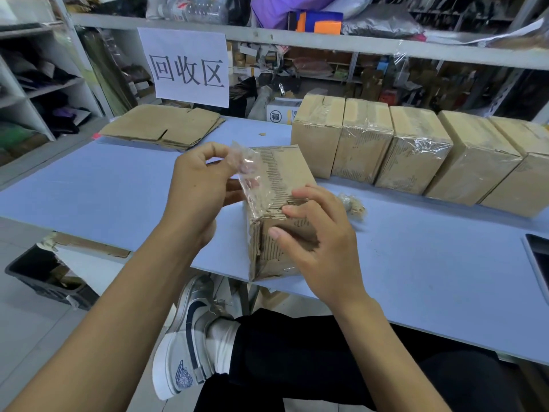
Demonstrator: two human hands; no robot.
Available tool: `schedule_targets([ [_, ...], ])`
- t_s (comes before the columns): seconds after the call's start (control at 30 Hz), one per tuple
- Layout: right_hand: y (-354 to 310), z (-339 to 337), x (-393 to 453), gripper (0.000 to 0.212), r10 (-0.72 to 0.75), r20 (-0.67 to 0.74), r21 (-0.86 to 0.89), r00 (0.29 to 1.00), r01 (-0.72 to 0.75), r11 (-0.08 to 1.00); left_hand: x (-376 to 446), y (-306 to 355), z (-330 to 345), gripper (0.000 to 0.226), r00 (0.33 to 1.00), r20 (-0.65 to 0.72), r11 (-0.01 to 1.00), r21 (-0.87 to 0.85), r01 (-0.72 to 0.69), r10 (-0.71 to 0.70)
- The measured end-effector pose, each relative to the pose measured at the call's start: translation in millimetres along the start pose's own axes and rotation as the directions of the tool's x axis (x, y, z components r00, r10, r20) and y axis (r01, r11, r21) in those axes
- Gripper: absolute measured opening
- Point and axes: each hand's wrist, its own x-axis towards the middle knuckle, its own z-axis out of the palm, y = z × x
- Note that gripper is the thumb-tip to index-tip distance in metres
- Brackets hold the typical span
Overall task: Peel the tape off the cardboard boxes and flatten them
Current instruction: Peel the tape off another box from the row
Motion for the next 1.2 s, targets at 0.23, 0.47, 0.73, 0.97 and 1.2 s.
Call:
schedule_targets([
  [0.23,-2,4,-1,0.015,-0.04,-0.039,-0.071,0.998,0.037,0.997,-27,-17,-41,0.02,0.986,-0.163,0.999,0.016,0.03,-0.027],
  [0.47,-8,15,-5,0.021,-0.036,0.018,-0.12,0.999,0.038,0.992,-61,-25,-20,0.024,0.954,0.06,0.827,0.485,-0.286,0.295],
  [0.73,-9,12,-3,0.015,0.006,0.049,-0.049,0.999,-0.004,0.999,-56,-23,-7,0.01,0.945,-0.037,0.723,0.654,-0.223,0.325],
  [0.97,-9,8,-3,0.013,0.023,0.061,-0.007,0.998,-0.022,1.0,-43,-22,-17,0.025,0.99,-0.077,0.887,0.457,-0.071,0.119],
  [1.2,-8,8,-2,0.013,0.038,0.046,0.008,0.998,-0.038,0.999,-42,-23,-15,0.029,0.996,-0.066,0.997,0.047,0.056,-0.052],
])
